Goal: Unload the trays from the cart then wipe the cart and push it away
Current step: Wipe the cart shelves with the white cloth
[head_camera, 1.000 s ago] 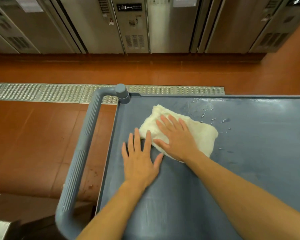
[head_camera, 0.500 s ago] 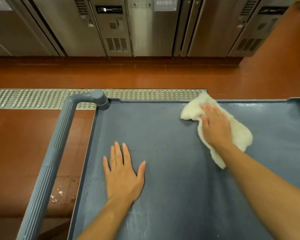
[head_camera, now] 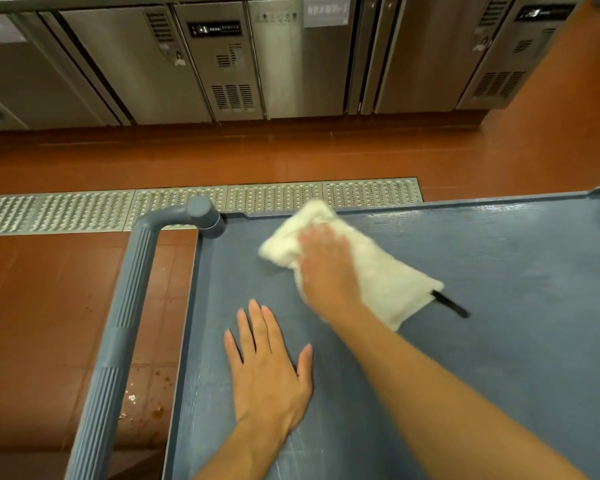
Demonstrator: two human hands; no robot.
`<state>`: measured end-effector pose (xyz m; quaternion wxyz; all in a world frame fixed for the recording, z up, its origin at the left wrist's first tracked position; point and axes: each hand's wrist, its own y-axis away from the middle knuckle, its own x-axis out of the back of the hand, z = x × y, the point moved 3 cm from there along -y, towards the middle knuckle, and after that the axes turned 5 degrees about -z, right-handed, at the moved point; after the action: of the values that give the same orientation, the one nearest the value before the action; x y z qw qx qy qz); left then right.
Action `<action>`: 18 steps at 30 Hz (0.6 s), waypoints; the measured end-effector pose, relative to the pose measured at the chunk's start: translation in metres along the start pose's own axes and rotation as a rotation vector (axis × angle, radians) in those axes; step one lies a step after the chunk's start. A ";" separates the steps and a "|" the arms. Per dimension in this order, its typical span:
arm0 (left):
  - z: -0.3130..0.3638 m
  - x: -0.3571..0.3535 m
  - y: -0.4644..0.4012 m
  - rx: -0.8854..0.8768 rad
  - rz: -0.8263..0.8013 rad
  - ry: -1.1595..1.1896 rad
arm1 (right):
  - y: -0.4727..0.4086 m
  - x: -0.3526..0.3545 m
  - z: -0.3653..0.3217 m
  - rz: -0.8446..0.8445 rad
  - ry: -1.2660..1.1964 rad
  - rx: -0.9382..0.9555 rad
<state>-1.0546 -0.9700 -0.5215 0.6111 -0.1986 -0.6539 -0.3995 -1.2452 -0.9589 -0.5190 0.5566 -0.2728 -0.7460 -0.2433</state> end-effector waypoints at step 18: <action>-0.017 -0.003 -0.004 0.053 0.076 0.019 | -0.025 0.024 0.028 0.015 -0.127 0.193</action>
<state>-1.0467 -0.9847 -0.5266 0.6371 -0.2031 -0.6503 -0.3606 -1.2871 -0.9552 -0.5045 0.5338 -0.2383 -0.7976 -0.1484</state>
